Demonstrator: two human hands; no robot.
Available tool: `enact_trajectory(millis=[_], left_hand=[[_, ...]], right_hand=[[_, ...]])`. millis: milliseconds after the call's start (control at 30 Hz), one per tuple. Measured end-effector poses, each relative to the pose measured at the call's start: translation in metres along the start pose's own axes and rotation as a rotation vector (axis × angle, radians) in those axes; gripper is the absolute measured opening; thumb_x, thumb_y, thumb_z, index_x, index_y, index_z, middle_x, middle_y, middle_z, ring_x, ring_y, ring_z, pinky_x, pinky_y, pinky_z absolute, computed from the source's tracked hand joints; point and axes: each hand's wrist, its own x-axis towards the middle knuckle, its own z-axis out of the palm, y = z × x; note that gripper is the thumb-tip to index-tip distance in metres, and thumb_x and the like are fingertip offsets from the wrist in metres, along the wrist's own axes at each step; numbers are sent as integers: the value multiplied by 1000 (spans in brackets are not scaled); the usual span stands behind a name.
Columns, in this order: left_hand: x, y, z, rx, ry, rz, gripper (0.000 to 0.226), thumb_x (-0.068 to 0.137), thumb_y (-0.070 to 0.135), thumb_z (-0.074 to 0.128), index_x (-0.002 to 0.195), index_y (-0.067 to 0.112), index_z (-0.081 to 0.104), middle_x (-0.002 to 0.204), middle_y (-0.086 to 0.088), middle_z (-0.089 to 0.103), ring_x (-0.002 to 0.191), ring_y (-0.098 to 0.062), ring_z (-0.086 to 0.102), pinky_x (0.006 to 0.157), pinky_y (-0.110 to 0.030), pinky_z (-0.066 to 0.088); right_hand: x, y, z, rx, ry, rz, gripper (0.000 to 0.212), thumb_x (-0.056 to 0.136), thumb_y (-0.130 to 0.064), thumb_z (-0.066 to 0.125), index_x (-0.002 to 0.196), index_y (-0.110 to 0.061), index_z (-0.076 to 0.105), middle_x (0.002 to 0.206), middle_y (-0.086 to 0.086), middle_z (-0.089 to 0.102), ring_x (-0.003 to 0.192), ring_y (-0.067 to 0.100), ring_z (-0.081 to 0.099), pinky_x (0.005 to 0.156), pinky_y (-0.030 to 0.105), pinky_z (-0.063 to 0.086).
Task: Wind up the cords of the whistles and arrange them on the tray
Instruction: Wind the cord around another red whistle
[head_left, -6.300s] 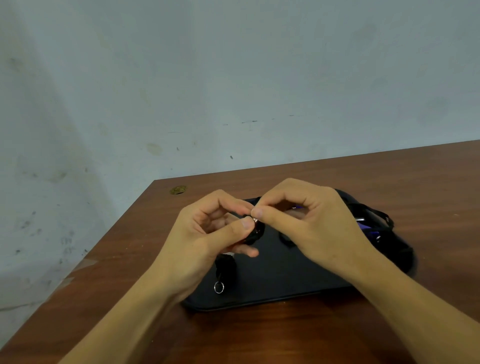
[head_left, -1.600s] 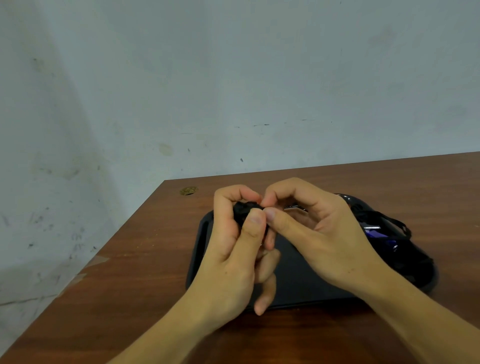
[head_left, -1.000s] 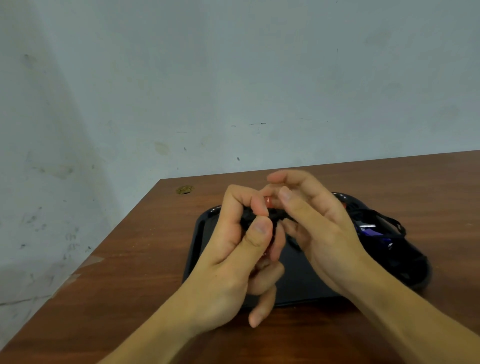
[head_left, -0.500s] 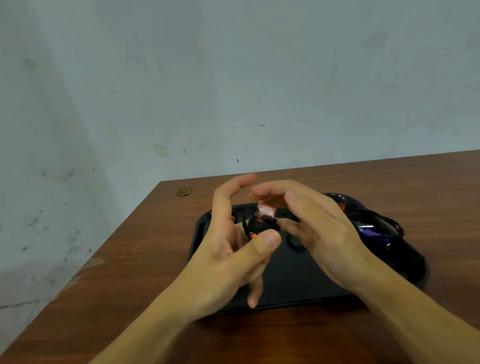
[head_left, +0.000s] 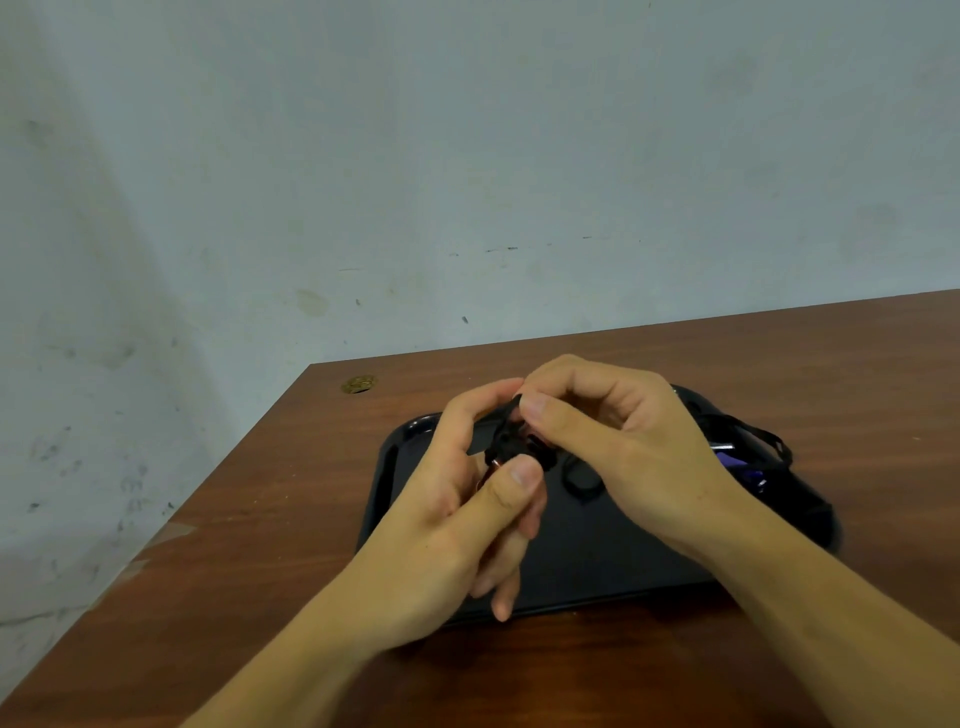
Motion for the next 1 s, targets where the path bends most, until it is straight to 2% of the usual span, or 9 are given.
enact_trajectory(millis=[233,300,367,500,600,733,800,867,1000], left_hand=[[-4,-1,4,25,23,23,64,93,34,57,140,62,23,80,-14,56,39,-20,42,48,-35,50],[-6,1,7,39,49,87,62,94,32,56,136,65,24,81,-14,57,37,-21,42,48,-35,49],[-6,3,8,39,73,152,51,96,28,54,133,56,33,82,-13,57,35,-22,39,45,-34,48],[-4,4,7,75,131,248,29,98,22,48,125,32,47,79,-13,53,33,-22,37,38,-34,45],[-3,6,5,81,172,292,25,99,21,45,123,29,46,74,-17,46,32,-23,33,39,-31,42],[-4,8,7,44,174,331,23,99,19,44,120,28,48,68,-22,38,32,-27,30,41,-30,42],[-5,7,5,97,183,317,22,99,23,46,120,29,45,61,-21,37,32,-28,31,39,-33,41],[-6,7,2,224,203,252,22,98,31,48,118,35,38,53,-8,43,34,-23,38,39,-41,42],[-4,4,-7,368,302,86,30,102,32,46,123,42,27,56,2,53,39,-18,45,47,-49,49]], right_hand=[[18,-5,-6,57,-63,262,29,95,-35,59,73,-18,66,70,-2,62,68,12,57,70,31,47],[22,-4,-5,18,-95,327,34,100,-35,55,72,-18,64,65,-3,60,61,9,54,64,27,45],[24,-3,-3,34,-135,382,33,99,-35,54,72,-19,64,62,-2,58,55,7,50,54,20,41],[24,-4,-4,468,-102,504,27,93,-32,59,75,-13,68,69,2,60,56,6,51,43,16,36],[24,-14,-5,753,-47,556,25,89,-31,60,78,-8,62,71,1,60,52,4,47,36,11,26],[26,-24,-5,906,-44,590,23,87,-32,60,74,-13,55,70,-1,54,47,3,39,38,13,13],[29,-30,-6,898,-49,590,23,85,-31,61,72,-14,52,67,-2,53,44,2,37,39,14,11],[34,-39,-6,813,-32,592,23,85,-29,61,72,-14,50,67,0,55,43,3,33,39,14,10],[43,-58,-3,287,-146,445,29,94,-29,59,71,-12,52,70,5,50,45,7,25,38,17,17]])
